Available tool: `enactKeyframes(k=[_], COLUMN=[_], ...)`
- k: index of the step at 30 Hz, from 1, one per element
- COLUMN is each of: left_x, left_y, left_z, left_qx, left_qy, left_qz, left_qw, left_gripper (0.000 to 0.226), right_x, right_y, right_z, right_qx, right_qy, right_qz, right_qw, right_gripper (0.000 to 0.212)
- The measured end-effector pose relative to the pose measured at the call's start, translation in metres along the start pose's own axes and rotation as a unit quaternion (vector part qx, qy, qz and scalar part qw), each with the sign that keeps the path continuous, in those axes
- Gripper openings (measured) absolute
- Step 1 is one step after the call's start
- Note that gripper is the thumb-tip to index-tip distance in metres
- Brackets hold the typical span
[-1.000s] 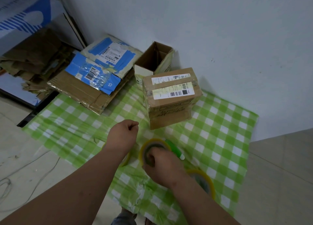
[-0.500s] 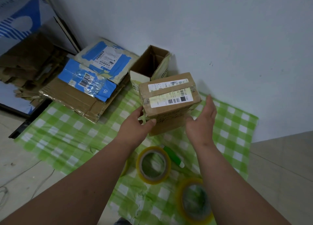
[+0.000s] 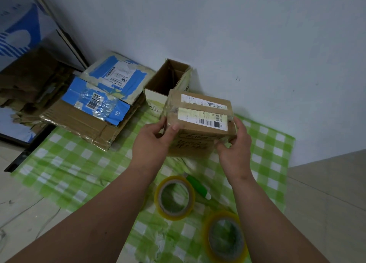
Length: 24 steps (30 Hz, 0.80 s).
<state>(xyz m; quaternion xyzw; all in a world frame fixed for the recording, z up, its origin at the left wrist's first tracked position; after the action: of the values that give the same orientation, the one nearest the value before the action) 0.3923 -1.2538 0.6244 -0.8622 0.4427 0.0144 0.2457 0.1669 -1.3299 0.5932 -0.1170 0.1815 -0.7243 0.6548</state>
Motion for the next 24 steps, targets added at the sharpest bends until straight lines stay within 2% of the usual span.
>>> enactKeyframes(k=[5,8,17,19,21,24], left_x=[-0.003,-0.007,-0.007,-0.001,0.008,0.024], left_y=[-0.004,-0.004,-0.002,-0.010,-0.021,-0.041], left_z=[-0.036,-0.057,-0.112,-0.118,-0.117,-0.096], left_qx=[0.028,0.087,0.113,0.078,-0.013,-0.129], left_qy=[0.081,0.126,0.121,0.111,0.086,0.022], left_qz=[-0.005,0.015,0.108,0.088,0.051,-0.060], left_qw=[0.996,0.988,0.980,0.987,0.995,0.990], left_gripper=[0.046,0.045,0.035,0.030,0.023,0.018], right_x=[-0.006,-0.010,-0.024,-0.026,-0.026,-0.027], right_y=[-0.010,-0.015,-0.018,-0.017,-0.014,-0.005], right_z=[-0.008,-0.012,-0.031,-0.036,-0.041,-0.048], right_qx=[0.046,0.073,0.202,0.216,0.233,0.294], right_qy=[0.032,0.056,0.185,0.199,0.215,0.264], right_qz=[-0.009,-0.006,0.038,0.051,0.064,0.072], right_qw=[0.998,0.996,0.961,0.955,0.946,0.916], right_gripper=[0.067,0.062,0.047,0.037,0.024,0.019])
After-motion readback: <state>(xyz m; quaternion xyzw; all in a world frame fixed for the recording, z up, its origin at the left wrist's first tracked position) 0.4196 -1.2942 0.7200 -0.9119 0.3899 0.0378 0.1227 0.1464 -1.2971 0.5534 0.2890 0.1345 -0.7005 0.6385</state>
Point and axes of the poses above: each hand's wrist, its own x-axis towards the middle knuckle, its own y-axis out of the palm, z = x × y, the point moved 7 cm from there along x, towards the middle knuckle, and after that the axes turned 5 degrees about -z, right-handed, at the moved point
